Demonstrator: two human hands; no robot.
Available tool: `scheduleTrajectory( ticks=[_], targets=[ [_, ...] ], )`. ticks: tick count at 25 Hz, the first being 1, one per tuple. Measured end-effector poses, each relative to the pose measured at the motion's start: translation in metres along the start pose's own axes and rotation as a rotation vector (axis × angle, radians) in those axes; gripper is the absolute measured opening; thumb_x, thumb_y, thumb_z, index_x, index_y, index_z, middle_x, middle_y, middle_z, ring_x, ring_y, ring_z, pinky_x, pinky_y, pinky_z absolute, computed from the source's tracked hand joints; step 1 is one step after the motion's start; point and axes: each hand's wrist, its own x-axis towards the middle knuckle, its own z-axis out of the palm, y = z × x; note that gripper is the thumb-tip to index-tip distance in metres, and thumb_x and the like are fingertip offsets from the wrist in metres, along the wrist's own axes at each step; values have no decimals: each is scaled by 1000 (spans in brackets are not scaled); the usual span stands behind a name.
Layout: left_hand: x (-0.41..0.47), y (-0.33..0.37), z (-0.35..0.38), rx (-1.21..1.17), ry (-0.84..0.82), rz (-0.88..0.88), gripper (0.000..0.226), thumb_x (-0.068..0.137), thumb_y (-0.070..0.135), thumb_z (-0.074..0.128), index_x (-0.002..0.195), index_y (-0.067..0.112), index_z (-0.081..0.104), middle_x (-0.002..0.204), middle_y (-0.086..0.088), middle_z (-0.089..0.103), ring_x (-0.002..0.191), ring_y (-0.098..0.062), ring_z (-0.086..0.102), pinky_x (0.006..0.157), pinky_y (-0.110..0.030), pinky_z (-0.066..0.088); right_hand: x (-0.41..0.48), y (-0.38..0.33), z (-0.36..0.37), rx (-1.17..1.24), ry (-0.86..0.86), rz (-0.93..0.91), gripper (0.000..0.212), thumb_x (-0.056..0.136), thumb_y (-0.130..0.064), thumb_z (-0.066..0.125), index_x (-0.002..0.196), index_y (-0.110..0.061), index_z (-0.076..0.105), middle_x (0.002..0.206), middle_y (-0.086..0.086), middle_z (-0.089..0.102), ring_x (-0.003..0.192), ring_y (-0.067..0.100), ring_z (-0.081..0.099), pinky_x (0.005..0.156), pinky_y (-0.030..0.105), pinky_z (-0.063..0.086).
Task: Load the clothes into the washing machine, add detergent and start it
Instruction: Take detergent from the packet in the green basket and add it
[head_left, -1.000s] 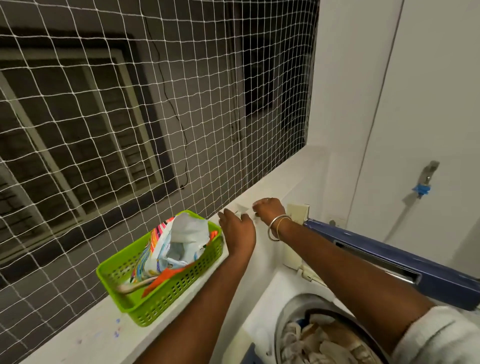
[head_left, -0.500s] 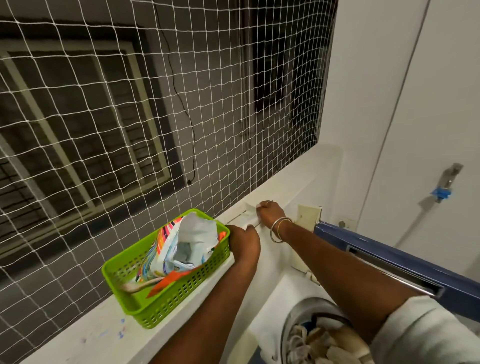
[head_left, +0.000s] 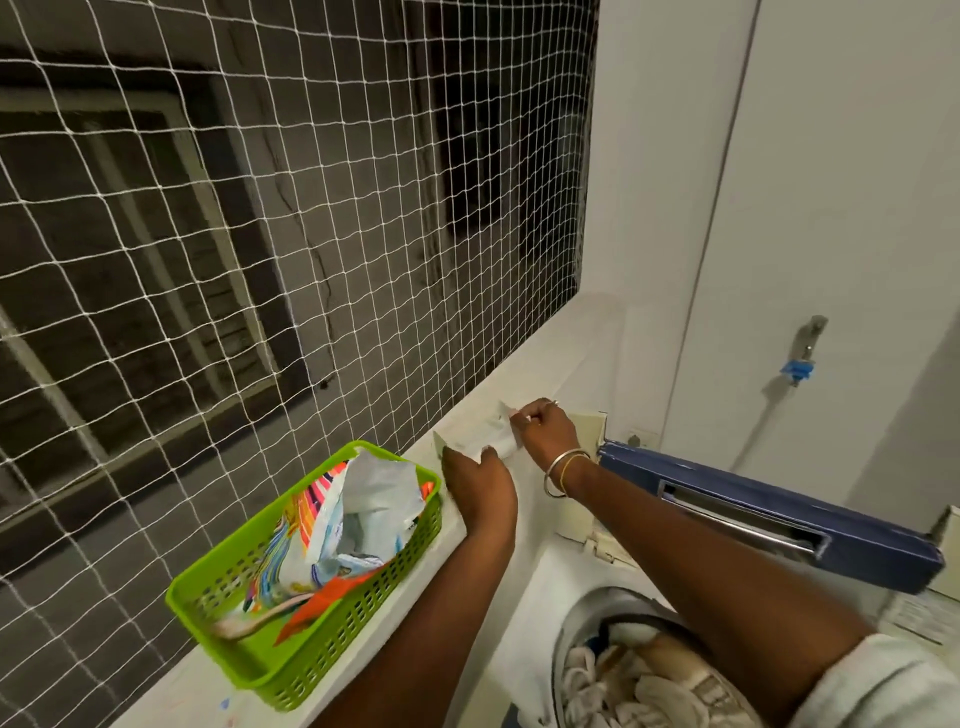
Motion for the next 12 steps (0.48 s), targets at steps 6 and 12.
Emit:
scheduleTrajectory(
  ticks=[6, 12],
  targets=[
    [-4, -5, 7, -14, -41, -11, 29, 97, 24, 53, 120, 9, 46, 127, -18, 55, 116, -39, 54, 99, -48, 45, -31, 1, -33, 128, 212, -34, 20, 88, -25, 69, 86, -6, 61, 78, -2, 59, 74, 15, 57, 70, 25, 47],
    [-23, -9, -3, -45, -182, 32, 9, 101, 23, 49, 99, 14, 47, 101, -5, 57, 97, -32, 58, 80, -37, 45, -71, 27, -54, 238, 380, 17, 19, 87, -18, 70, 75, -15, 54, 69, 0, 57, 66, 16, 55, 73, 35, 51]
  ],
)
